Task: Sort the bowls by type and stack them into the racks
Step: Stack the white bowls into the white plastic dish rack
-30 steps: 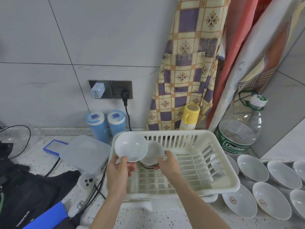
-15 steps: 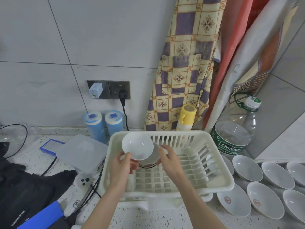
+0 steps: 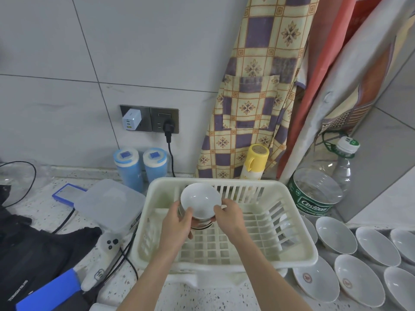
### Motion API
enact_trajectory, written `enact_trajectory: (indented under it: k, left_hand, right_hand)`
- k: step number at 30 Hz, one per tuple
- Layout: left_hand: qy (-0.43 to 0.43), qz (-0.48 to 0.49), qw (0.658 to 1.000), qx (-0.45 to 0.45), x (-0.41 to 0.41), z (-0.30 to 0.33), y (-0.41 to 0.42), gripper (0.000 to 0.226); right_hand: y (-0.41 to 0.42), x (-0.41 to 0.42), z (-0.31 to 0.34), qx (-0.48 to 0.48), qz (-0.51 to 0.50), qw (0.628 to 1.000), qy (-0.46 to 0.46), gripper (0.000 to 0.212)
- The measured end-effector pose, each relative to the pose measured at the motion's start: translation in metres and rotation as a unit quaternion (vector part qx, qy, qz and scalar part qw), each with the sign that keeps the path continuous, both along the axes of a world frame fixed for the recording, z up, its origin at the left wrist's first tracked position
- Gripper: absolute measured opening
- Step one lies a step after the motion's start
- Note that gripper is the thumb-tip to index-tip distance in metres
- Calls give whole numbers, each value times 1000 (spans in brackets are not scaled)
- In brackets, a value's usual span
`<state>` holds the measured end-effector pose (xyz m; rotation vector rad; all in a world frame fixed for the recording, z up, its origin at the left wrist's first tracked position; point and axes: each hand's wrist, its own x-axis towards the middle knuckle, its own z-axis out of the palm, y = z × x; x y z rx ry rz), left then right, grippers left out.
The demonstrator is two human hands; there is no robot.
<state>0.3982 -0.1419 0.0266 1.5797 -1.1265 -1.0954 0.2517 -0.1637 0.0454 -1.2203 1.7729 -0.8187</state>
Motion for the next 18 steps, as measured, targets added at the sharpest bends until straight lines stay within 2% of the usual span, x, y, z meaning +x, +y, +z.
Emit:
enact_trajectory:
  k: [5,12,18]
  left_hand:
    - [-51,7,999,-12,3,-8,-3,39]
    - [-93,13,995,-24,3,-10,-3,41]
    - [-121,16,992,-9,3,-8,-3,32]
  right_hand:
    - [-3,1,-2,-1,-2,1000,12,36]
    - [-10,2,-5,-3,-3,1000,23,36]
    - [-11,2,-10,8,6,1000,22,37]
